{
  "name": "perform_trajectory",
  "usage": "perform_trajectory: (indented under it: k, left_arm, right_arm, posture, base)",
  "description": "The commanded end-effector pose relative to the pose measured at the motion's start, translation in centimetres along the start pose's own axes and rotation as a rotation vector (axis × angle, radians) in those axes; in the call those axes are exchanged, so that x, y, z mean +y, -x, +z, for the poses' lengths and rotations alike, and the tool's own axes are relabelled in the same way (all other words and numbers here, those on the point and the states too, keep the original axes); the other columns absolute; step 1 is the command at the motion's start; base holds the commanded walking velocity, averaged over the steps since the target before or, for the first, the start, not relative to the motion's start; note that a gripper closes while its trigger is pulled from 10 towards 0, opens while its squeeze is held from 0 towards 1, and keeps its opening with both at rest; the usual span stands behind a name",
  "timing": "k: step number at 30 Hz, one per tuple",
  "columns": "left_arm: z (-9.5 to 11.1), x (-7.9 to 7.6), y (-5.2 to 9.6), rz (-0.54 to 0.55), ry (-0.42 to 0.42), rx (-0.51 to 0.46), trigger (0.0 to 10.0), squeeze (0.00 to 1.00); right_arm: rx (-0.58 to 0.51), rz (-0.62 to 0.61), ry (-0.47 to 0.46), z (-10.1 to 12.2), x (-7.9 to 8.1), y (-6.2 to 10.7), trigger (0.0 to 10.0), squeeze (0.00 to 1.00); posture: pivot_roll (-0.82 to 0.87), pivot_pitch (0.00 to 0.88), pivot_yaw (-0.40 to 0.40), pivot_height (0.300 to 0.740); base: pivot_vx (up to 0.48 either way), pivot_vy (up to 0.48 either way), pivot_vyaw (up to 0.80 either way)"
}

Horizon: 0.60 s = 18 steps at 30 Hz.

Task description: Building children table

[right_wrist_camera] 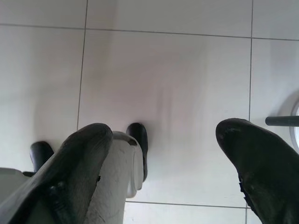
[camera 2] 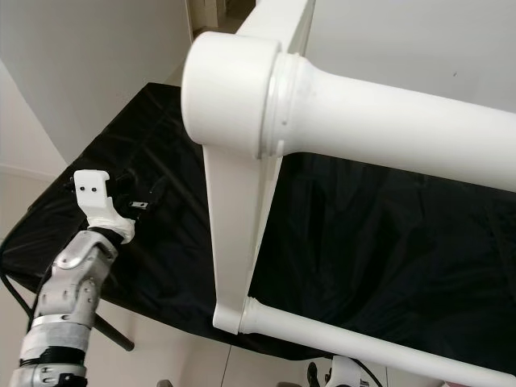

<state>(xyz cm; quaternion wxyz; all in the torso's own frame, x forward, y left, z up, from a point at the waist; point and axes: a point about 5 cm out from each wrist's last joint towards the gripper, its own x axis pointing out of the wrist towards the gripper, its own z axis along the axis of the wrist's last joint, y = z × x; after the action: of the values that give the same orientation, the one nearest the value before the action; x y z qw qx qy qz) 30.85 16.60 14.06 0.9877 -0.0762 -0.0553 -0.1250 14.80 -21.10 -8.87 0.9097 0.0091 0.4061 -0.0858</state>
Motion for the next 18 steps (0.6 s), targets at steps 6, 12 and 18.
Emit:
perform_trajectory:
  k: [6,12,18]
  left_arm:
    - [-0.5,-0.8,-0.3,0.026,-0.028,-0.005,10.0,0.0]
    - [0.1,-2.3,-1.1,0.042,-0.051,-0.051,10.0,0.0]
    - [0.4,-2.6,-1.6,0.028,-0.058,-0.063,10.0,0.0]
  right_arm:
    - [0.044,0.007,0.013,-0.8,0.2,0.2,10.0,0.0]
    - [0.069,0.065,0.055,-1.2,1.0,0.2,10.0,0.0]
    - [0.08,0.085,0.075,-1.4,1.1,0.3,10.0,0.0]
  posture:
    - [-0.02,0.0,-0.012,0.74]
    - [-0.01,0.0,-0.007,0.74]
    - [-0.01,0.0,-0.003,0.74]
  base:
    - [0.0,0.0,0.0]
    - [0.0,0.0,0.0]
    - [0.0,0.0,0.0]
